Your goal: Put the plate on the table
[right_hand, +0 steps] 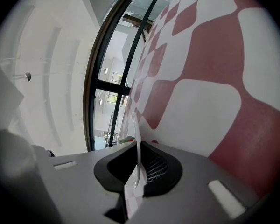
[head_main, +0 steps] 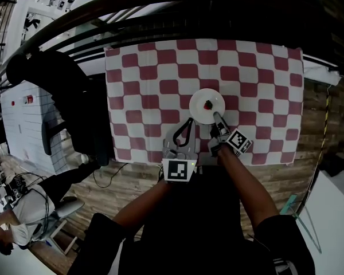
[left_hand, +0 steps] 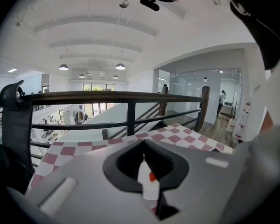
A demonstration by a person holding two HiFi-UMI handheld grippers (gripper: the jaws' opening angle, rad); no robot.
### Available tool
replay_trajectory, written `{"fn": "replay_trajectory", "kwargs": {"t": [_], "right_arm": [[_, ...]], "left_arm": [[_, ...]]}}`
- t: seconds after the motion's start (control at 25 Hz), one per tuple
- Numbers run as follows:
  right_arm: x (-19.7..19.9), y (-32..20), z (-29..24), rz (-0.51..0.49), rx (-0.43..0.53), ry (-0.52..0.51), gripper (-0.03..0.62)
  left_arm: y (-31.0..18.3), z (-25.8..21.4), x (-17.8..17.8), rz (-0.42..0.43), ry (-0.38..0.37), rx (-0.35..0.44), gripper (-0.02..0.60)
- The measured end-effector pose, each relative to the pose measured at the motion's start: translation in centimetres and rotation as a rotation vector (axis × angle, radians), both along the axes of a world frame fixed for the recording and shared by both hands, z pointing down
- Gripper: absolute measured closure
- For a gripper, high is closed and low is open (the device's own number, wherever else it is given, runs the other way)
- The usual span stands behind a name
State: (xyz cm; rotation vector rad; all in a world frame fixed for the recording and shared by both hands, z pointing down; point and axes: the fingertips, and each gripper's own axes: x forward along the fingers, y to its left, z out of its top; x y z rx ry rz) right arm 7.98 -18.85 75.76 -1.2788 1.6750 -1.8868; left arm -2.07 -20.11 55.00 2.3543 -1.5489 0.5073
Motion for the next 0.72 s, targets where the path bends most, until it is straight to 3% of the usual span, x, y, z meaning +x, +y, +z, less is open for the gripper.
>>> {"fn": "replay_trajectory", "kwargs": {"t": [0.32,0.44,0.56,0.72], "right_arm": [[-0.1,0.2,0.6,-0.008,-0.076,0.004,0.574],[-0.3,0.5,0.9,-0.045,-0.116,0.045,0.559],[-0.5,0.5,0.7,-0.073,-0.136,0.088,0.493],[-0.6,1.0,0.9,-0.120,-0.175,0.171,0.484]], "left_arm": [[-0.3,0.3,-0.4,-0.011,0.011,-0.016,0.572],[-0.1,0.3,-0.8,-0.024,0.020,-0.025,0.572],[0.1,0.1,-1.2,-0.028,0.034,-0.025,0.572],[0.6,-0.5,-1.3,-0.001,0.007,-0.002,0.572]]}}
